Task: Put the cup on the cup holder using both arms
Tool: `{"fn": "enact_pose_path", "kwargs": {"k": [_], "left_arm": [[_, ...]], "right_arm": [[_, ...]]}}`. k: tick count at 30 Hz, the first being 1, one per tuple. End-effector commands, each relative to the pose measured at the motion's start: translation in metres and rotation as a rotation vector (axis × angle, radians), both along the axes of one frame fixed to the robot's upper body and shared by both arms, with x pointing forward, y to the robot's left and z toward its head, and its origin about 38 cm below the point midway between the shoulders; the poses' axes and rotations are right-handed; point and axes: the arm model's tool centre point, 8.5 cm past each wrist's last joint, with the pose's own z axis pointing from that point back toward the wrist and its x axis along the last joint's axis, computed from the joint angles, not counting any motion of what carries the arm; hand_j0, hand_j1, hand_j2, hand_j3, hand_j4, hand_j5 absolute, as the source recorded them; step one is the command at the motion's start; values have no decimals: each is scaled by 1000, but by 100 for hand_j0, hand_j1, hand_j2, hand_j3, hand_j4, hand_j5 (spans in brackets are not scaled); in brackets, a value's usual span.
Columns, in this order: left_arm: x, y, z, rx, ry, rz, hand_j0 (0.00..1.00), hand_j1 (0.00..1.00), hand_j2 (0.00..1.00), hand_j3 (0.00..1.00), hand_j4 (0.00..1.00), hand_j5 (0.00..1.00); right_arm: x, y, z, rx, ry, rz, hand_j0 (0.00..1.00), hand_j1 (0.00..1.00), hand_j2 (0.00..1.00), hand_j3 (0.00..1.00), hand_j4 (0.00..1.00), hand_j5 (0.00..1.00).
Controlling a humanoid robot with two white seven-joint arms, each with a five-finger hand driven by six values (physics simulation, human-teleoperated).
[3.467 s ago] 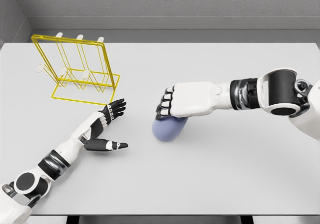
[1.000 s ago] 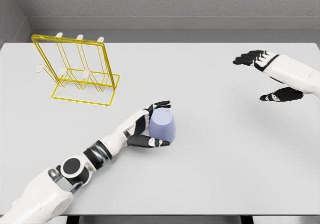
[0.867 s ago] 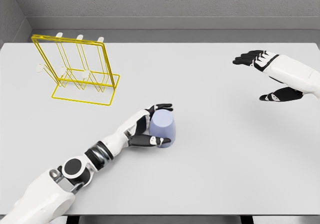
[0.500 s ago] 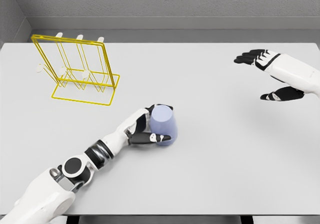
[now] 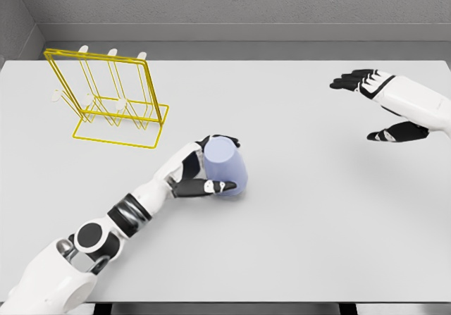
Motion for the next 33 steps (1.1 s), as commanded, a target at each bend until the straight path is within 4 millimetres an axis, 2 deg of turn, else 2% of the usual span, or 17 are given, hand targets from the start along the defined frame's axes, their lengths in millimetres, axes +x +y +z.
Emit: {"fn": "enact_pose_path", "kwargs": {"k": [1,3,11,18,33], "left_arm": [[5,10,16,-9,-39,18,67,67,67,67,67,67],[7,17,25,-8,-64,30,67,67,67,67,67,67],[17,45,40,21,-110,81,67,67,67,67,67,67],[24,60,59,20,-161,114,68,68,68,68,68,68],[35,101,86,86,-227,172,68,68,68,68,68,68]], "right_arm": [[0,0,1,7,1,0,100,100,100,100,100,100],[0,0,1,7,1,0,100,100,100,100,100,100],[0,0,0,9,2,-1,100,100,100,100,100,100],[0,0,1,8,1,0,100,100,100,100,100,100],[0,0,1,8,1,0,100,100,100,100,100,100]]}}
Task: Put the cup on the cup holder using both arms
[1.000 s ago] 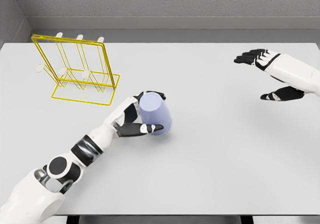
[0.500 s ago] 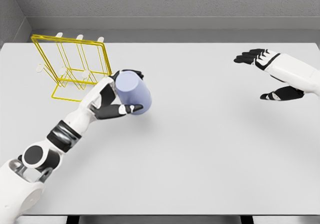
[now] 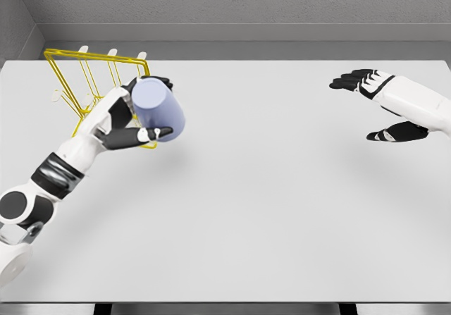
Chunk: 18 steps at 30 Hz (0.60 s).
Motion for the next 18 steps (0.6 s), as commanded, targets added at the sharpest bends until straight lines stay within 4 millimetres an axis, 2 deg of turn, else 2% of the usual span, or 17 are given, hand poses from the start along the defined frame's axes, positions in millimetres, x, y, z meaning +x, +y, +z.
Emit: {"fn": "enact_pose_path", "kwargs": {"k": [1,18], "left_arm": [[1,6,3,6,-7,9,68,68,68,68,68,68],[9,41,21,34,-25,70,69,69,69,69,69,69]], "right_arm": [[0,-1,0,7,3,-2,100,100,100,100,100,100],[0,-1,0,7,4,-3,100,100,100,100,100,100]]}}
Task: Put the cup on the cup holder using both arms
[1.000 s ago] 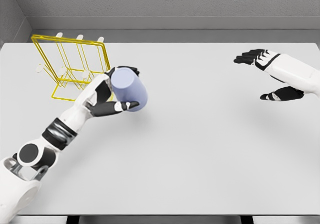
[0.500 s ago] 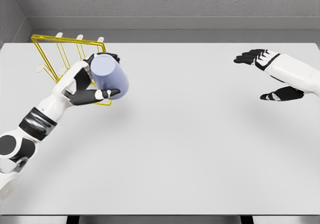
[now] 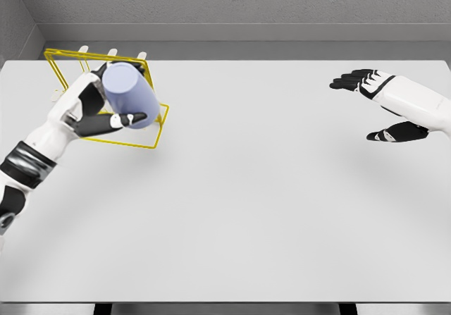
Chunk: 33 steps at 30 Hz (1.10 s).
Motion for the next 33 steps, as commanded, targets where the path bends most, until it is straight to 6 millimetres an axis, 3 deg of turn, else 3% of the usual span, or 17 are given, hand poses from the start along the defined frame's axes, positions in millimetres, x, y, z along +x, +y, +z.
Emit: {"fn": "enact_pose_path", "kwargs": {"k": [1,20,22,24,33], "left_arm": [[2,7,3,-5,-3,16,69,69,69,69,69,69],[15,29,-7,0,30,85,70,70,70,70,70,70],[15,29,-8,1,33,88,74,74,74,74,74,74],[15,29,-8,3,36,87,87,87,87,87,87,87],[17,27,-5,1,29,86,91,91,91,91,91,91]], "right_arm": [[0,0,0,7,2,-2,100,100,100,100,100,100],[0,2,0,13,0,2,100,100,100,100,100,100],[0,1,0,11,0,2,100,100,100,100,100,100],[0,2,0,13,0,2,100,100,100,100,100,100],[0,1,0,13,1,1,100,100,100,100,100,100]]}}
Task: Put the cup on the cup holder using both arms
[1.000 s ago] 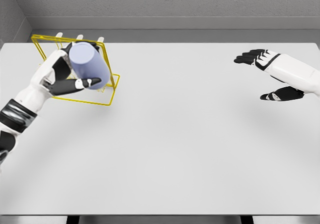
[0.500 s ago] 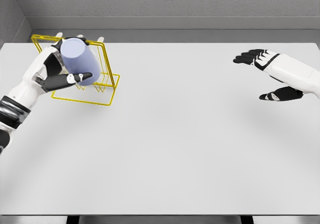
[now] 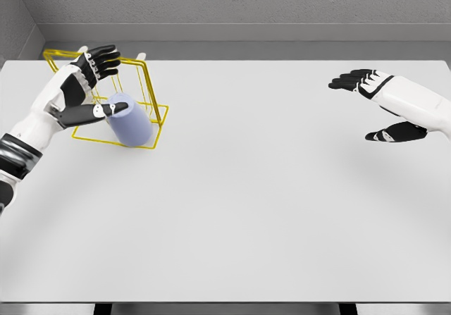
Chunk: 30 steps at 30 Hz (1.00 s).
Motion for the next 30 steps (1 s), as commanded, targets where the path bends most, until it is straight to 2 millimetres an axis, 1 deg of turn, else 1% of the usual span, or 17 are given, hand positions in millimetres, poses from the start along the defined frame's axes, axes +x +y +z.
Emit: {"fn": "enact_pose_path", "kwargs": {"k": [1,2,4,5,6,14,16,18,19,23,25,26,28,30], "left_arm": [[0,-1,1,-2,0,-3,91,91,91,91,91,91],[0,-1,2,-4,-2,-4,90,90,90,90,90,90],[0,-2,2,-3,-3,-6,85,85,85,85,85,85],[0,-2,2,-4,-4,-7,80,80,80,80,80,80],[-1,-3,2,-4,-5,-10,79,79,79,79,79,79],[-2,-5,6,-5,-20,-19,78,78,78,78,78,78],[-6,-10,12,-11,-37,-37,79,79,79,79,79,79],[-11,-6,21,-10,-62,-55,80,80,80,80,80,80],[-13,-1,25,-3,-77,-57,80,80,80,80,80,80],[-22,12,33,3,-118,-65,85,85,85,85,85,85],[-26,25,34,23,-115,-43,100,100,100,100,100,100],[-30,31,34,44,-111,-38,100,100,100,100,100,100],[-45,39,25,28,-143,-39,100,100,100,100,100,100],[-48,45,25,27,-151,-26,100,100,100,100,100,100]], "right_arm": [[0,0,1,7,1,-1,100,100,100,100,100,100],[0,0,1,7,1,-1,100,100,100,100,100,100],[0,0,1,7,1,-1,100,100,100,100,100,100],[0,0,1,7,1,-1,100,100,100,100,100,100],[0,0,1,7,1,-1,100,100,100,100,100,100],[0,-1,0,7,2,-2,100,100,100,100,100,100],[0,-1,1,5,1,-1,100,100,100,100,100,100],[0,-1,0,7,2,-2,100,100,100,100,100,100],[0,-1,0,7,2,-2,100,100,100,100,100,100],[0,-1,0,7,2,-2,100,100,100,100,100,100],[0,-1,0,7,2,-2,100,100,100,100,100,100],[0,-1,0,7,2,-2,100,100,100,100,100,100],[0,-1,0,7,2,-2,100,100,100,100,100,100],[0,-1,0,7,2,-2,100,100,100,100,100,100]]}}
